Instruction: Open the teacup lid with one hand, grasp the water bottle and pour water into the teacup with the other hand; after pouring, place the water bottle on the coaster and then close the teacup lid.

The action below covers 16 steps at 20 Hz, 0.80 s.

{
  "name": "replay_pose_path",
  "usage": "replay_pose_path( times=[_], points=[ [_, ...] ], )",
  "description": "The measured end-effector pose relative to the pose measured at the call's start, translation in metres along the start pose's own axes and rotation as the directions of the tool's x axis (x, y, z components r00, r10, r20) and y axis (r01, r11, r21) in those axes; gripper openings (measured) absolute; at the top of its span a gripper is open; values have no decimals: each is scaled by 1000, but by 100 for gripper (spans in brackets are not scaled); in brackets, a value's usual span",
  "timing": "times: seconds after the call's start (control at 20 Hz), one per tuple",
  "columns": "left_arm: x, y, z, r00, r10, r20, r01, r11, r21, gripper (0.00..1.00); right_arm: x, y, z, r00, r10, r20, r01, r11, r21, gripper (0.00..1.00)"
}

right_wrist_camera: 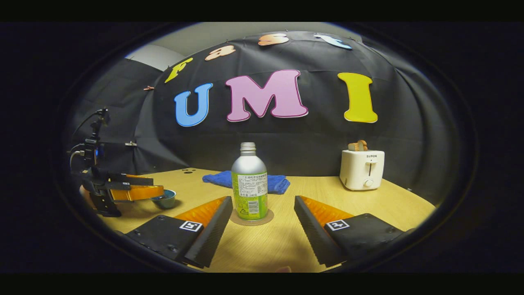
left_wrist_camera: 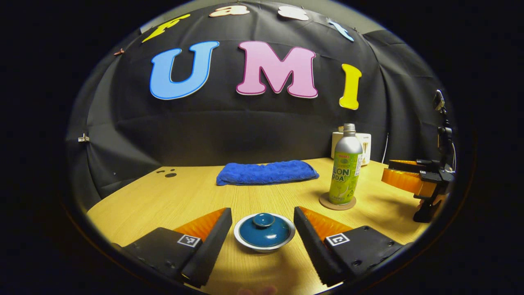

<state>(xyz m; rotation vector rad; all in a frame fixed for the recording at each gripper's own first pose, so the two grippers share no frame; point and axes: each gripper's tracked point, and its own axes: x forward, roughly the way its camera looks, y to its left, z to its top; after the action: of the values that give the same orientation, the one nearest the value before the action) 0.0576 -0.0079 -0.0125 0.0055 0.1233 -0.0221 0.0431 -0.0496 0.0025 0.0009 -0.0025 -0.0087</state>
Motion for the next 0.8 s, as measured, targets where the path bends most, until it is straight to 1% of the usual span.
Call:
replay_pose_path(
  times=[0.15, 0.3, 0.45, 0.65, 0.8],
  points=[
    [-10, 4, 8, 997, 22, 67, -21, 1000, -19, 97, 0, 0, 0, 1000, -1, -2, 1, 1000, -1, 93],
    [-18, 0, 15, 993, 5, 121, -5, 1000, 2, 97, -5, 4, 0, 1000, 7, 0, -7, 1000, 0, 93],
    [-21, -4, 14, 992, -15, 121, 15, 1000, -1, 97, -11, 6, 1, 1000, 3, 0, -3, 1000, -1, 93],
    [-25, -2, 13, 992, -7, 122, 7, 1000, -2, 97, -16, 1, 1, 999, -34, 2, 34, 999, -2, 94],
    [-25, 0, 12, 993, 7, 121, -7, 1000, -4, 97, -18, 8, 0, 1000, -11, 2, 11, 1000, -1, 94]
  ],
)
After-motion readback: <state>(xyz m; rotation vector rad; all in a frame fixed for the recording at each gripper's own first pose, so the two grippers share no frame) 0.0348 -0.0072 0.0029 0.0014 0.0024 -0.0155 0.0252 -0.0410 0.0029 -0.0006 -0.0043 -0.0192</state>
